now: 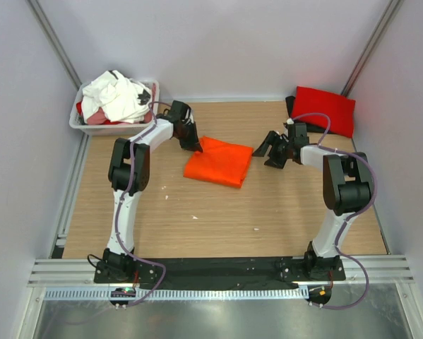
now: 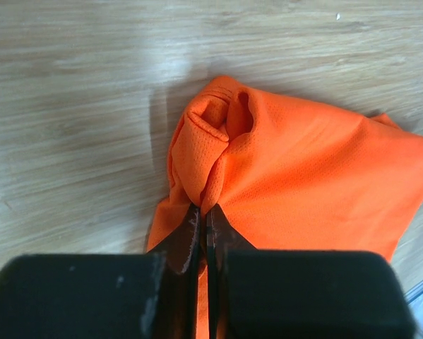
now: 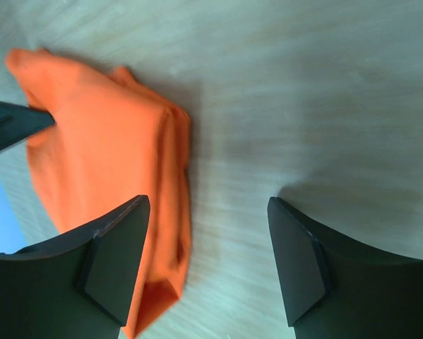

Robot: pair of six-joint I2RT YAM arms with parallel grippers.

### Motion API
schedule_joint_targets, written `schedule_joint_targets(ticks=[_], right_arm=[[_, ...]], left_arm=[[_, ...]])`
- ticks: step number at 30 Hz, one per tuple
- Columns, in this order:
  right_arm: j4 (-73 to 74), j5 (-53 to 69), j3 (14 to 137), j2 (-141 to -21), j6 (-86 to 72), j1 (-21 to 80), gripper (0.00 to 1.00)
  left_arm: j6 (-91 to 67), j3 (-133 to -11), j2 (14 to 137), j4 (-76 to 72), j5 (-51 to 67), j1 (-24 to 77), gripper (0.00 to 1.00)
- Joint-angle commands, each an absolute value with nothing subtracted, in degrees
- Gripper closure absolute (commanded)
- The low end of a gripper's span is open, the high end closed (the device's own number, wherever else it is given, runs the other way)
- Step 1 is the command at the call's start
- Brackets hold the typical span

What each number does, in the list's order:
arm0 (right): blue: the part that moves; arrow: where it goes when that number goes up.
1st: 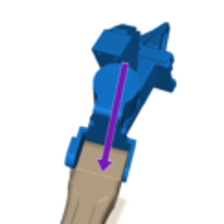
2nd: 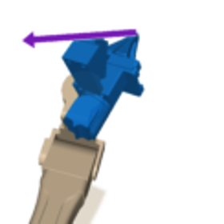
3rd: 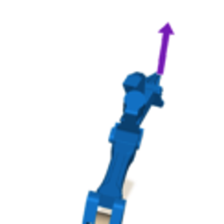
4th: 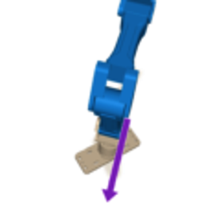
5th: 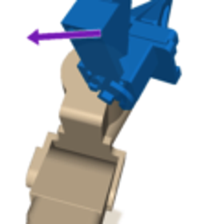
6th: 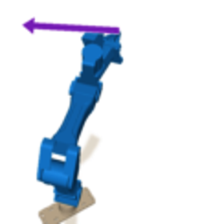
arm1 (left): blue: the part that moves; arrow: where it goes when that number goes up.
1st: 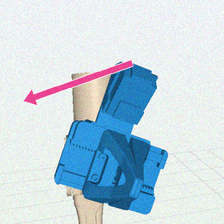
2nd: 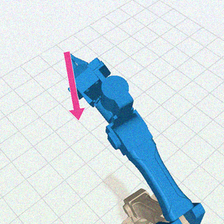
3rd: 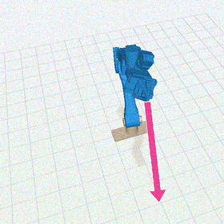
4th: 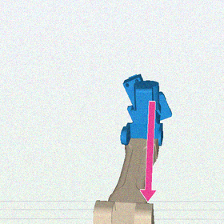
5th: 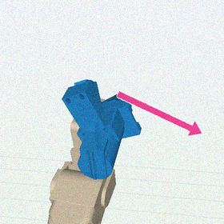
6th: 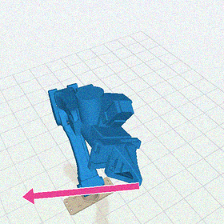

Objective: Fold and stack the t-shirts
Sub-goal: Neatly place the folded tshirt to the corner

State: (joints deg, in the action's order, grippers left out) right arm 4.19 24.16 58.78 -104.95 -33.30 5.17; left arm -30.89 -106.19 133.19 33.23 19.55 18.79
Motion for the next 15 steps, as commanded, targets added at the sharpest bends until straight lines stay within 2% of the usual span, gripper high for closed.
schedule_joint_targets(ticks=[1, 7, 13, 15], right_arm=[[1.24, 24.78, 62.05, -109.68, -33.39, 6.06, 0.26], [-3.50, 24.17, 63.11, -115.22, -37.08, 12.21, 0.29], [-8.52, 23.91, 61.61, -117.33, -41.57, 13.27, 0.37], [-9.66, 23.91, 60.83, -117.16, -42.45, 13.27, 0.44]], left_arm=[[-28.92, -109.68, 136.23, 35.86, 18.46, 18.72, 1.00], [-28.39, -110.74, 138.95, 36.56, 18.02, 18.63, 1.00], [-28.21, -110.83, 140.97, 36.83, 17.84, 18.37, 1.00], [-28.13, -110.83, 141.50, 36.74, 18.10, 18.28, 1.00]])
